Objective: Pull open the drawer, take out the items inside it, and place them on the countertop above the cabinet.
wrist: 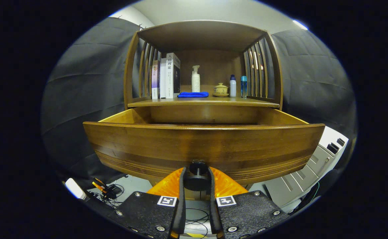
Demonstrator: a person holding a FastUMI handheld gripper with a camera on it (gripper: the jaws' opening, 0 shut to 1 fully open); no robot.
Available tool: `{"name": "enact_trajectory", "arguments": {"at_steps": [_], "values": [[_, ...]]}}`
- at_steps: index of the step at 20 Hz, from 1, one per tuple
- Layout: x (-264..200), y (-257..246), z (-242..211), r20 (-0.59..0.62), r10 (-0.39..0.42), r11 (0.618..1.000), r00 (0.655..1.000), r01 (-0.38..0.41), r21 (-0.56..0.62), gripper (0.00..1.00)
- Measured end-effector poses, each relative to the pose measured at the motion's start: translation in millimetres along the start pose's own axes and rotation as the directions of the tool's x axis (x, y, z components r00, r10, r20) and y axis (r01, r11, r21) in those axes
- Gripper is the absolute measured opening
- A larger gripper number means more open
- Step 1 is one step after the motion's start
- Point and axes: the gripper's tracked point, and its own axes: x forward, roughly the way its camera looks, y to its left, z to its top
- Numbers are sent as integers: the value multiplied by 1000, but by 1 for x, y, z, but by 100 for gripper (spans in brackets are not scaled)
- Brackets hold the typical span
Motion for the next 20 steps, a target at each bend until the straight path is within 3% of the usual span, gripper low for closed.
{"name": "enact_trajectory", "arguments": {"at_steps": [3,10,12,16,20], "values": [[-11,5,-4,-27,16,1000,999,-16,22,29],[-16,6,-5,38,45,999,998,-46,19,34],[-18,14,-5,9,89,996,996,-89,-19,45],[-41,38,30,52,206,977,977,-202,-74,97],[-65,49,87,120,214,976,969,-208,-58,97]]}}
